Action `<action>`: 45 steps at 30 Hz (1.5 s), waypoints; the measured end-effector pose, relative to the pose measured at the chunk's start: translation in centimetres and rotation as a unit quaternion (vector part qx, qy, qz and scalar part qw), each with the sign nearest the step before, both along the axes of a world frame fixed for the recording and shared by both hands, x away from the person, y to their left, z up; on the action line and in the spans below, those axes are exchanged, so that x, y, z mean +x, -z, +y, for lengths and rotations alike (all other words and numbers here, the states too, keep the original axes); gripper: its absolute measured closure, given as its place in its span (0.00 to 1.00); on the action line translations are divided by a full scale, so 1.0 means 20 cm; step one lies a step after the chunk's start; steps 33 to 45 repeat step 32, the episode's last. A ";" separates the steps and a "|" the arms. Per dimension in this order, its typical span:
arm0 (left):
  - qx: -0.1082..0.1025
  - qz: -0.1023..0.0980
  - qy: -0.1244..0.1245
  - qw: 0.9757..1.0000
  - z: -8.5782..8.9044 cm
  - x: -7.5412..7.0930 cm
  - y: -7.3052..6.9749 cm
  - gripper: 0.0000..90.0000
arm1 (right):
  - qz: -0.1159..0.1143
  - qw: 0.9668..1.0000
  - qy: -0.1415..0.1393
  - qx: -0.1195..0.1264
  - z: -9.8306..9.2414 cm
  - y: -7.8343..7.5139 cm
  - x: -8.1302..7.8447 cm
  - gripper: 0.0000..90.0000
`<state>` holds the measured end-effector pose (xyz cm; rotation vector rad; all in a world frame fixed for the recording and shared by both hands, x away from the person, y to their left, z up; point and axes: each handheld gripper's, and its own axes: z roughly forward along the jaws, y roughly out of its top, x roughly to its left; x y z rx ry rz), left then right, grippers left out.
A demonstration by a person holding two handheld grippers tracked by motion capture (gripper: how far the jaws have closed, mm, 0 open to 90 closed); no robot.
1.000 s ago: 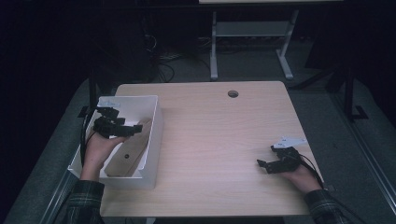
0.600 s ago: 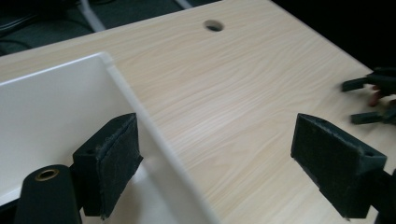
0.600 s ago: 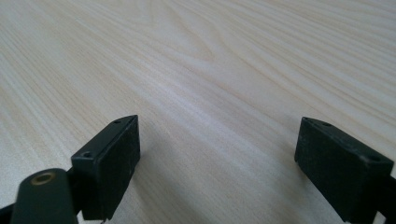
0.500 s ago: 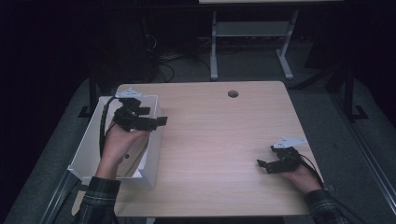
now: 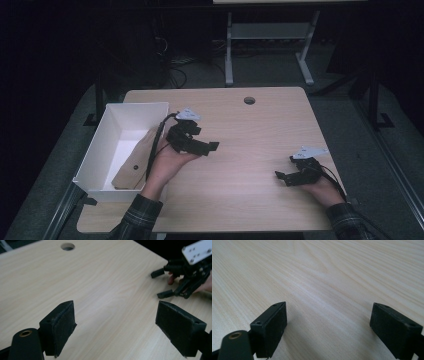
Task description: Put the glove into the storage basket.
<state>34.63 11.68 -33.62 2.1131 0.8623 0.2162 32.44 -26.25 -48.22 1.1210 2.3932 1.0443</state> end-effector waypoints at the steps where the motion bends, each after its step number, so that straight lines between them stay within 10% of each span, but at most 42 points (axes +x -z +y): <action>1: 0.006 0.001 0.008 1.000 -0.03 0.00 0.03 0.17 | 0.000 1.000 0.000 0.000 0.00 0.00 0.00 0.15; 23: 0.070 0.035 0.067 0.995 -0.23 -0.08 0.53 0.17 | 0.001 1.000 0.000 0.002 0.00 0.00 0.00 0.15; 45: 0.092 0.030 0.075 0.992 -0.22 -0.08 0.59 0.17 | 0.001 1.000 0.001 0.002 0.00 0.00 0.00 0.15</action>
